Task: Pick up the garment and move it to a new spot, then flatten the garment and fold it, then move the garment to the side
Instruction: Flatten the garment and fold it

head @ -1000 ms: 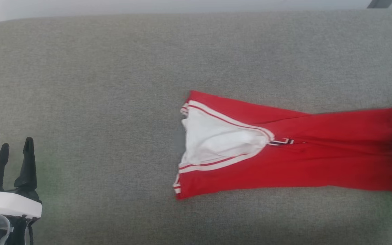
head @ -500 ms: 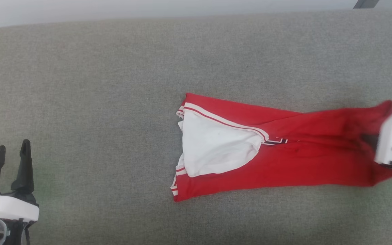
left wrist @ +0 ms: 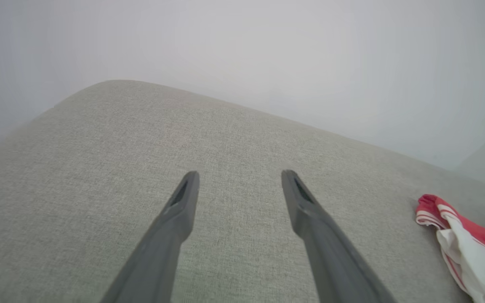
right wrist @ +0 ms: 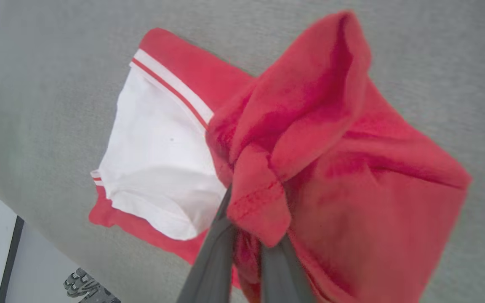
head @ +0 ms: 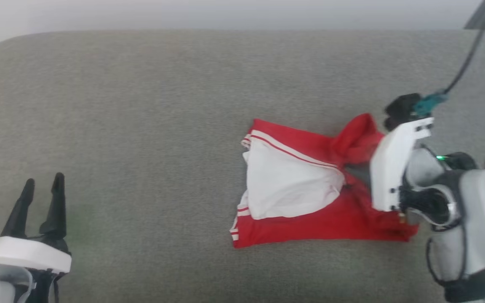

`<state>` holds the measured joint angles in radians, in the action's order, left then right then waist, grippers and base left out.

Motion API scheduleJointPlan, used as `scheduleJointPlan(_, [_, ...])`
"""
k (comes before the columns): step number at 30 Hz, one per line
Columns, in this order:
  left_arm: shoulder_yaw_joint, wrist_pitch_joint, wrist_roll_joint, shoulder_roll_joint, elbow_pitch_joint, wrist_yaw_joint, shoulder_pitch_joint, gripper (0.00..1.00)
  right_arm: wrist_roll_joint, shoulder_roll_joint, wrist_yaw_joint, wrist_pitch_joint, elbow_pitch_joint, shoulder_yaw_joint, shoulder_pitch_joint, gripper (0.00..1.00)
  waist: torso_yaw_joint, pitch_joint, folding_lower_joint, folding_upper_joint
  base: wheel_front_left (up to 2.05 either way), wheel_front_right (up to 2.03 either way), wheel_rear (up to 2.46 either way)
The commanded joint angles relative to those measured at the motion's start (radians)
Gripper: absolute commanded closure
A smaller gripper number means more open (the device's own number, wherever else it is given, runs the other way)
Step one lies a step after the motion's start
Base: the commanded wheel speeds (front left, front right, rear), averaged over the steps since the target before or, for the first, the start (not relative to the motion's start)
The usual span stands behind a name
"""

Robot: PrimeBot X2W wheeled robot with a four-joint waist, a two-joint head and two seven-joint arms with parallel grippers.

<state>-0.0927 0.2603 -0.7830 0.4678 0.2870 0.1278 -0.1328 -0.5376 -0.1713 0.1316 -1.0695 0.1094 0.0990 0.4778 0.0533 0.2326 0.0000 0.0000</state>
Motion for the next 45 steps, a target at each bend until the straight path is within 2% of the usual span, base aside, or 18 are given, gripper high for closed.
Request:
scheduleJointPlan(1, [-0.003,0.006,0.010,-0.002,0.001,0.003,-0.012,0.00,-0.003,0.002,-0.002,0.012,0.006,0.005,0.008,1.00,0.016,-0.005,0.0000,0.0000,0.00,0.00,0.00])
scheduleJointPlan(7, [-0.051,0.006,0.000,-0.013,0.016,0.003,-0.049,0.00,-0.007,0.044,-0.001,0.081,0.132,0.114,0.075,1.00,0.080,-0.010,0.0000,0.0000,0.00,0.00,0.00])
scheduleJointPlan(13, [-0.072,0.006,-0.010,-0.017,0.026,0.003,-0.071,0.00,-0.010,0.070,-0.001,0.147,0.271,0.188,0.142,1.00,0.108,-0.007,0.0000,0.0000,0.00,0.00,0.00])
scheduleJointPlan(14, [-0.073,0.006,-0.012,-0.017,0.027,0.003,-0.072,0.00,-0.007,0.070,-0.001,0.156,0.291,0.198,0.151,0.87,0.110,-0.007,0.0000,0.0000,0.00,0.00,0.00])
scheduleJointPlan(16, [-0.072,0.006,-0.015,-0.017,0.030,0.003,-0.072,0.00,-0.016,0.073,-0.001,0.178,0.322,0.219,0.167,0.50,0.113,-0.007,0.0000,0.0000,0.00,0.00,0.00])
scheduleJointPlan(17, [-0.068,0.006,-0.016,-0.019,0.031,0.003,-0.072,0.00,-0.025,0.077,-0.001,0.186,0.335,0.229,0.173,0.00,0.112,-0.008,0.0000,0.0000,0.00,0.00,0.00])
scheduleJointPlan(22, [-0.046,0.006,-0.020,-0.016,0.029,0.003,-0.052,0.00,-0.062,0.062,-0.001,0.213,0.338,0.278,0.191,0.00,0.093,-0.016,0.0000,0.0000,0.00,0.00,0.00])
scheduleJointPlan(30, [-0.006,0.006,-0.010,-0.007,0.018,0.003,-0.019,0.00,-0.113,-0.007,-0.001,0.279,0.227,0.277,0.161,0.00,0.031,-0.038,0.0000,0.0000,0.00,0.00,0.00])
scheduleJointPlan(45, [0.055,0.006,0.021,0.013,-0.005,0.003,0.041,0.00,-0.074,-0.105,-0.001,0.471,0.048,0.099,0.005,0.00,-0.091,-0.079,0.0000,0.0000,0.00,0.00,0.00])
